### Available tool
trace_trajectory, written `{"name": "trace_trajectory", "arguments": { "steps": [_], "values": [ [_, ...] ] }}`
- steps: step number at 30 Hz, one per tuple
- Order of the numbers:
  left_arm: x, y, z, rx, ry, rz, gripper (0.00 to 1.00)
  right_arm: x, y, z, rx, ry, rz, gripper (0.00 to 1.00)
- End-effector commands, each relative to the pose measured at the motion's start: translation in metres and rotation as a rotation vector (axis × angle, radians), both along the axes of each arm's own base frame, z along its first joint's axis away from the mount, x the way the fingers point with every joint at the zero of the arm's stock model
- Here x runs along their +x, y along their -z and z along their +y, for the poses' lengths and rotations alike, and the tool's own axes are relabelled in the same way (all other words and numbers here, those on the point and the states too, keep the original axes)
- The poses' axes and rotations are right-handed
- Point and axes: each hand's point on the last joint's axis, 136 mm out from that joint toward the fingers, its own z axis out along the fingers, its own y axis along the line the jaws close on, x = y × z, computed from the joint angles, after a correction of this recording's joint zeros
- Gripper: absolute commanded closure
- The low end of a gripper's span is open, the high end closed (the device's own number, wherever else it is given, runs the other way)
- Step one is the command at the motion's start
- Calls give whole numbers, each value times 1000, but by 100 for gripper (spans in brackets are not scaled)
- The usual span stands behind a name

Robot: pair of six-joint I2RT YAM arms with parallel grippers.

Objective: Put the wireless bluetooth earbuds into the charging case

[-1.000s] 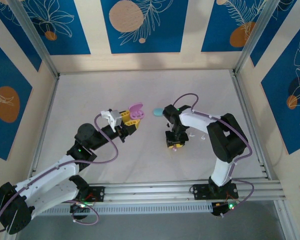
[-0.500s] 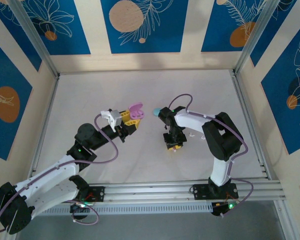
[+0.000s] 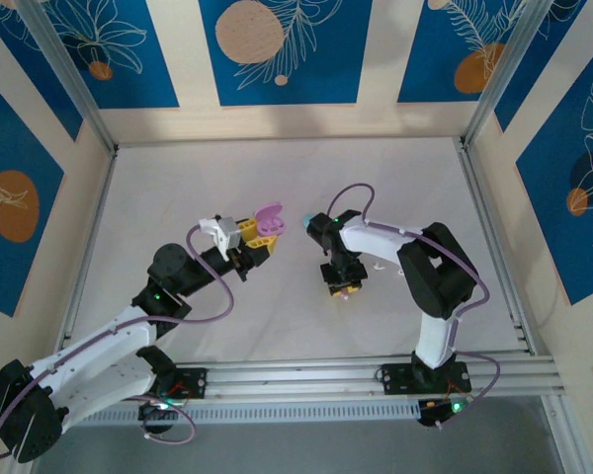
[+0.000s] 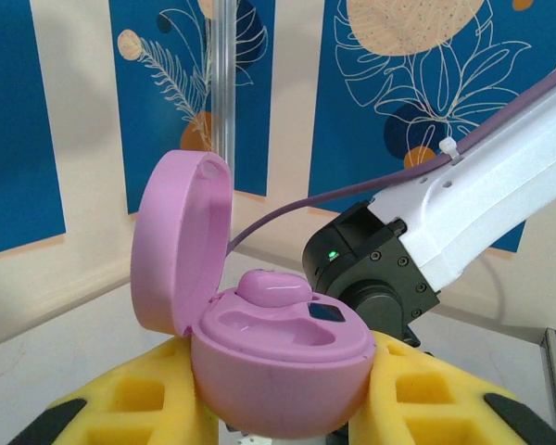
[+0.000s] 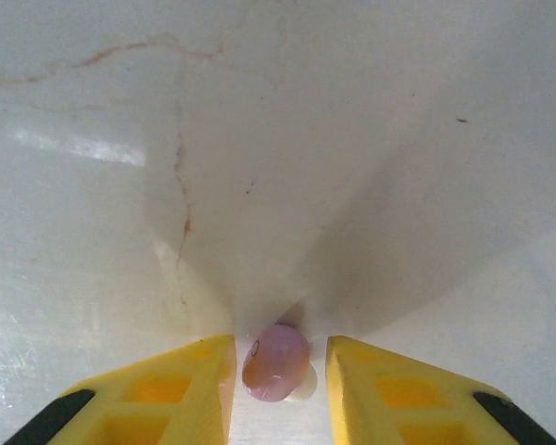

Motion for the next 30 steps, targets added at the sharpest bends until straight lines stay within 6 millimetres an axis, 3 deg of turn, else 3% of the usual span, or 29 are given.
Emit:
{"name": "trace_trajectory", "arguments": {
  "steps": [1, 18, 30],
  "values": [
    [-4, -7, 0, -21, 4, -20, 77, -1, -4, -6, -83, -26, -16, 68],
    [-4, -7, 0, -19, 5, -15, 77, -5, -2, 4, -112, -86, -38, 70],
    [-3, -7, -3, -18, 13, -12, 78, -7, -18, 4, -108, -81, -72, 68]
  ]
}}
